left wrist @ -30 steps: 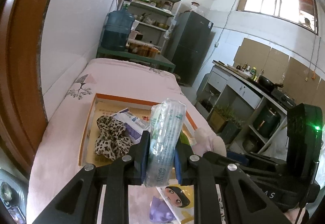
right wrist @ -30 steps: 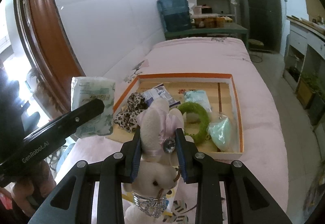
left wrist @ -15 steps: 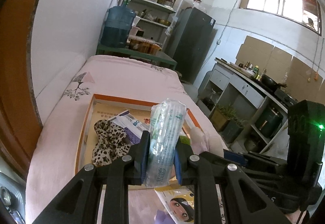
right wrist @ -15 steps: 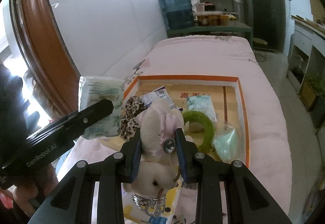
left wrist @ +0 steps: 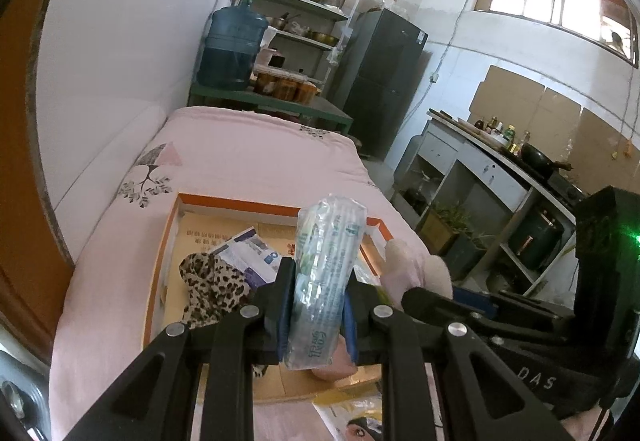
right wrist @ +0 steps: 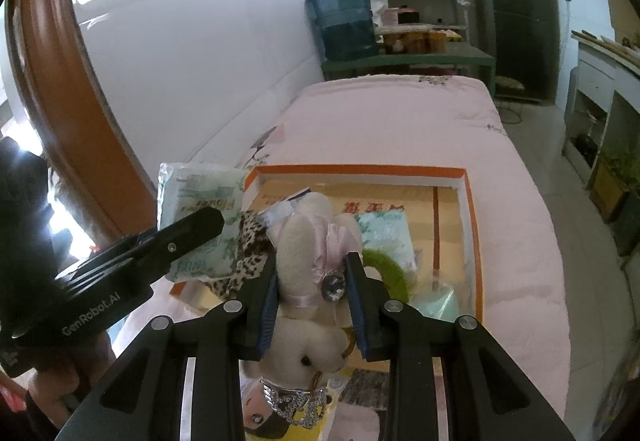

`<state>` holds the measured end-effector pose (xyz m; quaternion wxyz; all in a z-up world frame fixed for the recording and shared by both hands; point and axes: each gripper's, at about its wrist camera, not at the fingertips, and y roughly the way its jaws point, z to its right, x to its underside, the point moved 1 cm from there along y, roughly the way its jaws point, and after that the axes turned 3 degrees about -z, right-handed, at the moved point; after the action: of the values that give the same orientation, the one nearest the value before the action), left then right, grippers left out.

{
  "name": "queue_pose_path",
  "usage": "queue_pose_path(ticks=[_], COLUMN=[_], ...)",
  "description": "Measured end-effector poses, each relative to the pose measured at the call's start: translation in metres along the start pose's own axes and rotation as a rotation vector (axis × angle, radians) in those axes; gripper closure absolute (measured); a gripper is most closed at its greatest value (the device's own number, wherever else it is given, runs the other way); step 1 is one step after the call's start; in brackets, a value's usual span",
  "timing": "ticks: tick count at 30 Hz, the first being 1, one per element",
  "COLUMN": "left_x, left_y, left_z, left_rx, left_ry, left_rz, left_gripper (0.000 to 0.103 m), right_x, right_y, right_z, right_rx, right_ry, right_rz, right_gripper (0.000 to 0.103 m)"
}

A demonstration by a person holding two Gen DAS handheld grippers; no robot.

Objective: Organize soft objects
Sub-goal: 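Lower the wipes pack into the box and open left tool while right tool releases the bunny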

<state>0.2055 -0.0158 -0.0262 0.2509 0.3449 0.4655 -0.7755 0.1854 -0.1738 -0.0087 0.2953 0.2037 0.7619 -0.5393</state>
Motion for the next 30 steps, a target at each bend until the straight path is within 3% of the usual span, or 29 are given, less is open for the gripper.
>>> queue_pose_path(ticks=[20,30], left_x=[-0.038,-0.056], left_y=[0.031,0.062], left_z=[-0.007,-0.013], left_rx=[-0.059,-0.071], left_ry=[0.054,0.063], left_rz=[0.001,-0.044], left_gripper=[0.081,0.081], right_x=[-0.038,-0.063], right_y=[0.009,0.031], right_z=[0.022,0.045], right_rx=[0.049,0.075], right_ry=[-0.006,-0.002], right_rz=[0.047,0.030], right_gripper=[0.071,0.071])
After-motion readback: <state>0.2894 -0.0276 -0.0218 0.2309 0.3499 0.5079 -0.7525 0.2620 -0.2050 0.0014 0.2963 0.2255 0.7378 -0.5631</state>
